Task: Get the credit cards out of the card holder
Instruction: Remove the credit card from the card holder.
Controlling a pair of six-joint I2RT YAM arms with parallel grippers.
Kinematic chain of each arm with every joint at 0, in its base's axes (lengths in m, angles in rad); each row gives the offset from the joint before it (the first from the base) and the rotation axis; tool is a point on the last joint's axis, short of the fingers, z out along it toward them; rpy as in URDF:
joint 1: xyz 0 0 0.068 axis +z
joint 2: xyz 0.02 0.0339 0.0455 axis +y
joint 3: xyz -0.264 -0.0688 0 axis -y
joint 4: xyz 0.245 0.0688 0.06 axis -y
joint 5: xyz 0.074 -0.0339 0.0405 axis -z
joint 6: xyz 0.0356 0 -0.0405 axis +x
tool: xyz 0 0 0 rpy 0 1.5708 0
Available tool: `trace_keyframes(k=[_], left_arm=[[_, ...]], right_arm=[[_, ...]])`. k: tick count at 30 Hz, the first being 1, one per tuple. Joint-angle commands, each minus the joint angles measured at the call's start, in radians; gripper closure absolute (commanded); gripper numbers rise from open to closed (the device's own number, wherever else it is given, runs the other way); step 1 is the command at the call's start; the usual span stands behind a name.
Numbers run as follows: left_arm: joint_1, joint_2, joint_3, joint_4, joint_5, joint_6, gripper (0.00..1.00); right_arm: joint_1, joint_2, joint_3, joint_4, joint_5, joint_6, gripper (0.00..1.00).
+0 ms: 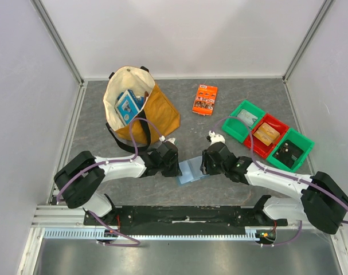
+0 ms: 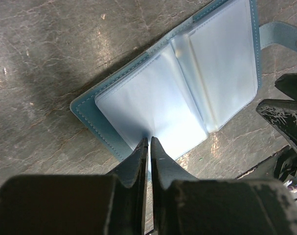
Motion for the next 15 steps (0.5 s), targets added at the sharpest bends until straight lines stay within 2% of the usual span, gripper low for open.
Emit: trace_keyframes(k=[1,15], left_arm=[[-0.003,-0.004,-0.013,0.008,0.0,0.01,0.89],[-0.003,-0.001,-0.01,0.006,0.002,0.013,0.89]], right_arm=[[0.002,0.023,0.029,-0.022,0.038,-0.005,0.55],[0.002,0.092,0.01,0.042,-0.036,0.004,0.58]])
